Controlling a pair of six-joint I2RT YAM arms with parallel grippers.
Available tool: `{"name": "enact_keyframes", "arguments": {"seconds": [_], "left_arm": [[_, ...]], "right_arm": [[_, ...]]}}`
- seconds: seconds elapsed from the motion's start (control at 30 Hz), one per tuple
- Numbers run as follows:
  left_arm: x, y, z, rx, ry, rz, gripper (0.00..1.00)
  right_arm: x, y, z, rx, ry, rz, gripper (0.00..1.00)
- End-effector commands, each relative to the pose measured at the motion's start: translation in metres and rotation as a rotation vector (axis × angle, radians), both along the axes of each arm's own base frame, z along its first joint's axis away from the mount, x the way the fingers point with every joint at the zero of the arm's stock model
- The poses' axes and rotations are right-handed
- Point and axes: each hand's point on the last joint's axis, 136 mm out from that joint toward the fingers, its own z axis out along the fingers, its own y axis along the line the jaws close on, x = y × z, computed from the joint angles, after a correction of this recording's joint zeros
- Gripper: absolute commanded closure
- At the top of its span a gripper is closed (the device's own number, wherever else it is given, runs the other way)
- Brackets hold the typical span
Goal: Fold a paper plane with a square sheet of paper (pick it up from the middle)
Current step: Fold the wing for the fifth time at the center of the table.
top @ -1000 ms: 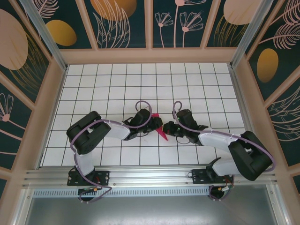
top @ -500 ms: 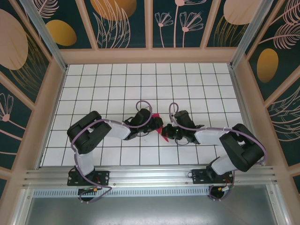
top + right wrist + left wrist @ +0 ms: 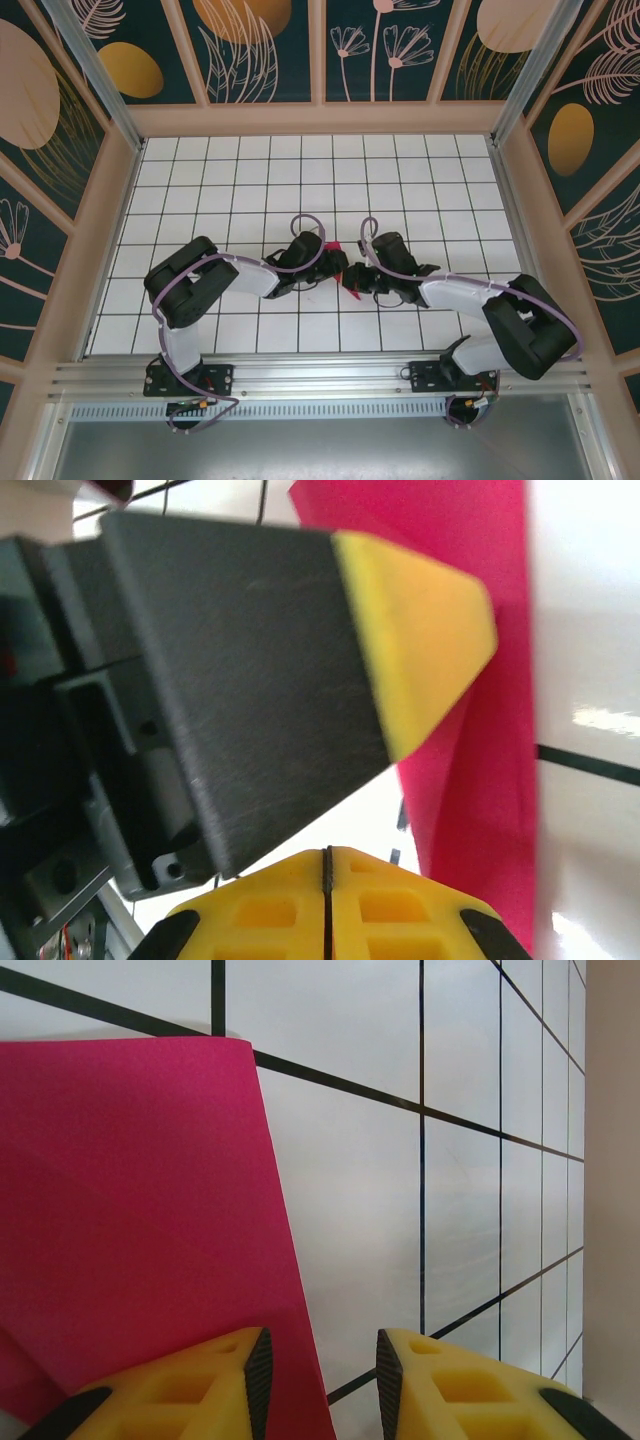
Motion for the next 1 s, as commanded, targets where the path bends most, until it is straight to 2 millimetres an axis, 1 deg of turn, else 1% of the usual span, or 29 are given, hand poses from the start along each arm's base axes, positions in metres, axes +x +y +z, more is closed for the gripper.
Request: {"name": "enact_keyframes", "arguments": {"seconds": [0.0, 0.1, 0.17, 0.33, 0.5, 0.6, 0.67, 0.8, 0.9, 0.97], "left_arm": [[-0.003, 0.0, -0.013, 0.031, 0.022, -0.02, 0.65], [-0.003, -0.001, -0.013, 0.029, 0.021, -0.023, 0.65], [-0.002, -0.001, -0.012, 0.03, 0.02, -0.023, 0.65], [-0.004, 0.001, -0.016, 0.039, 0.027, -0.024, 0.65], [-0.004, 0.0, -0.017, 0.042, 0.026, -0.026, 0.65], [-0.005, 0.001, -0.019, 0.047, 0.03, -0.028, 0.65], [-0.004, 0.001, -0.02, 0.048, 0.032, -0.03, 0.65], [-0.006, 0.001, -0.023, 0.051, 0.038, -0.033, 0.65], [-0.006, 0.0, -0.024, 0.052, 0.04, -0.034, 0.65], [-0.006, 0.0, -0.024, 0.054, 0.041, -0.033, 0.65]], "right_arm": [[-0.006, 0.009, 0.002, -0.003, -0.006, 0.063, 0.9], [-0.004, 0.002, -0.014, -0.061, 0.008, 0.042, 0.92], [-0.001, -0.001, -0.02, -0.081, 0.014, 0.029, 0.91], [0.005, -0.008, -0.028, -0.111, 0.009, -0.001, 0.92], [0.01, -0.017, -0.029, -0.091, 0.027, -0.039, 0.93], [0.008, -0.021, -0.032, -0.057, 0.053, -0.051, 0.93], [0.007, -0.027, -0.039, -0.052, 0.087, -0.069, 0.93], [0.002, -0.032, -0.051, -0.044, 0.141, -0.071, 0.93], [-0.003, -0.036, -0.062, -0.065, 0.177, -0.073, 0.93], [-0.006, -0.043, -0.073, -0.112, 0.201, -0.091, 0.93]]}}
